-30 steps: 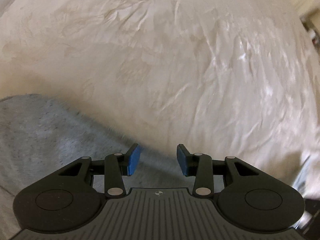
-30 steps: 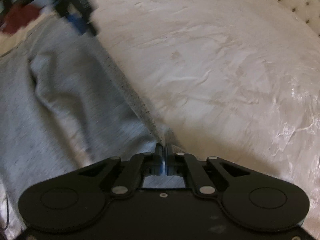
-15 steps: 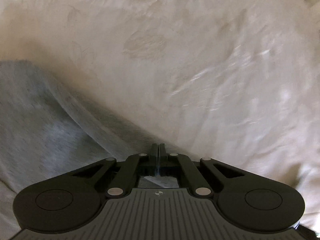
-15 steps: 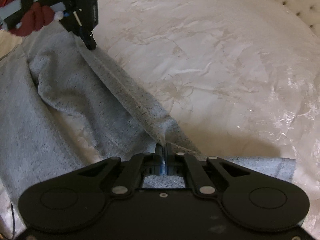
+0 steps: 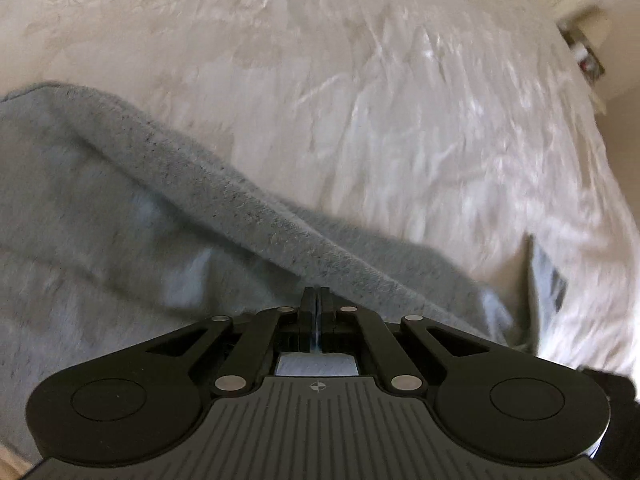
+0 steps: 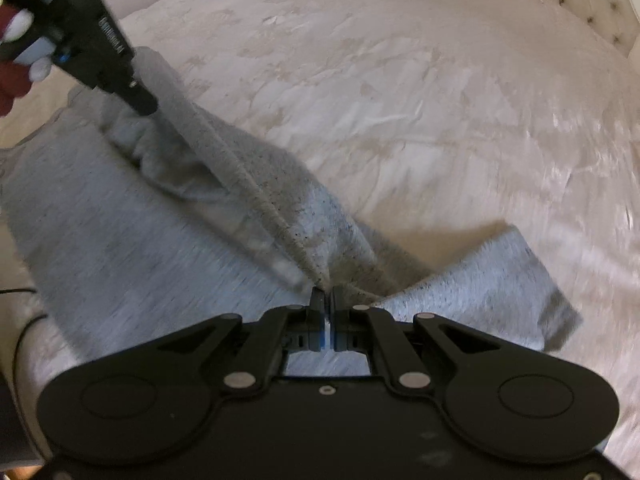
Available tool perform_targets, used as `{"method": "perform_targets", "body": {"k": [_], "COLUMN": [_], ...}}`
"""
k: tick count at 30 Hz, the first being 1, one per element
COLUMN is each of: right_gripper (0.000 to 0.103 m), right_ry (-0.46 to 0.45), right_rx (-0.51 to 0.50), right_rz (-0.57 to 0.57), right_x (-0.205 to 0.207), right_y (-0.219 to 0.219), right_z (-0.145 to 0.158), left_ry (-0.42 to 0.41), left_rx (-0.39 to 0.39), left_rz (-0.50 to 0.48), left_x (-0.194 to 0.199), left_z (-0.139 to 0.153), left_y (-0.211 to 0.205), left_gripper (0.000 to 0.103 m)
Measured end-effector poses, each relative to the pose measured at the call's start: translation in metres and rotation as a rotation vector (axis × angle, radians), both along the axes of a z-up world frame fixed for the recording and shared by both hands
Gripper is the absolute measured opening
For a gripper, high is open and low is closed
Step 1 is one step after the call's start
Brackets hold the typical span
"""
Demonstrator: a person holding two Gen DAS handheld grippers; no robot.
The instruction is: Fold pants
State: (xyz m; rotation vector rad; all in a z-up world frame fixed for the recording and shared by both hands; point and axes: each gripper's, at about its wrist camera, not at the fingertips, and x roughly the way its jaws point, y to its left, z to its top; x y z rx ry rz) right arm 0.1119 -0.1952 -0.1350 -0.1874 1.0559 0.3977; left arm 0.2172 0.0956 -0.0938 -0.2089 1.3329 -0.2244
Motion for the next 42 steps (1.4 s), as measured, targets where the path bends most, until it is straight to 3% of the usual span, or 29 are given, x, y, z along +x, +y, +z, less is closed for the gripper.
{"method": "perform_targets", "body": {"k": [2, 4, 6, 8, 10, 11, 15, 19, 21, 22, 23, 24, 25, 28, 33, 40, 42], "right_gripper": [0.003, 0.003, 0.003, 0.003, 0.003, 0.003, 0.003, 0.003, 0.003, 0.003, 0.003, 0.004, 0.004, 0.004, 0.004, 0.004, 0.01], "right_ry": [0.01, 0.024, 0.034, 0.036, 0.037, 0.04, 0.043, 0.045, 0.043, 0.041, 0.038, 0.033, 0.029, 0.014, 0.018, 0.09, 0.121], "right_rx": [0.002, -0.013, -0.013, -0.02, -0.02, -0.017, -0.01, -0.004, -0.002, -0.001, 0.0, 0.002, 0.004, 0.009, 0.014, 0.017, 0.014], "right_rz": [-0.01, -0.015, -0.017, -0.014, -0.021, -0.025, -0.036, -0.039, -0.044, -0.047, -0.05, -0.054, -0.059, -0.076, -0.117, -0.167, -0.177], "right_x": [-0.009, -0.016, -0.017, -0.02, -0.02, -0.019, -0.016, -0.015, -0.015, -0.015, -0.015, -0.016, -0.016, -0.02, -0.029, -0.058, -0.062], "right_y": [0.002, 0.007, 0.01, 0.013, 0.013, 0.013, 0.012, 0.011, 0.011, 0.011, 0.011, 0.011, 0.011, 0.01, 0.006, 0.001, 0.001], "right_z": [-0.002, -0.008, -0.01, -0.013, -0.012, -0.012, -0.017, -0.018, -0.018, -0.019, -0.019, -0.019, -0.017, -0.013, -0.01, -0.022, -0.027], "left_ry": [-0.001, 0.009, 0.021, -0.013, -0.064, -0.076, -0.098, -0.052, 0.004, 0.043, 0.071, 0.081, 0.057, -0.054, -0.125, -0.039, 0.0], "left_rx": [-0.019, -0.11, -0.193, -0.207, -0.204, -0.191, -0.037, 0.044, 0.073, 0.111, 0.133, 0.133, 0.101, 0.094, 0.093, 0.107, 0.11], "left_rz": [0.001, 0.034, 0.099, 0.132, 0.134, 0.138, 0.164, 0.164, 0.179, 0.2, 0.209, 0.215, 0.224, 0.188, 0.141, 0.105, 0.112], "left_x": [-0.001, 0.006, 0.012, 0.019, 0.029, 0.033, 0.052, 0.077, 0.083, 0.087, 0.088, 0.088, 0.085, 0.062, -0.003, -0.09, -0.105], "left_z": [-0.005, -0.01, -0.013, -0.01, -0.002, 0.001, 0.002, -0.019, -0.032, -0.039, -0.044, -0.047, -0.046, -0.026, 0.008, 0.005, -0.005], "left_y": [0.01, 0.022, 0.036, 0.042, 0.046, 0.046, 0.041, 0.033, 0.036, 0.036, 0.039, 0.04, 0.043, 0.044, 0.058, 0.079, 0.08], "left_gripper": [0.002, 0.004, 0.014, 0.058, 0.081, 0.081, 0.081, 0.079, 0.055, 0.025, 0.016, 0.015, 0.004, 0.004, 0.004, 0.004, 0.004]}}
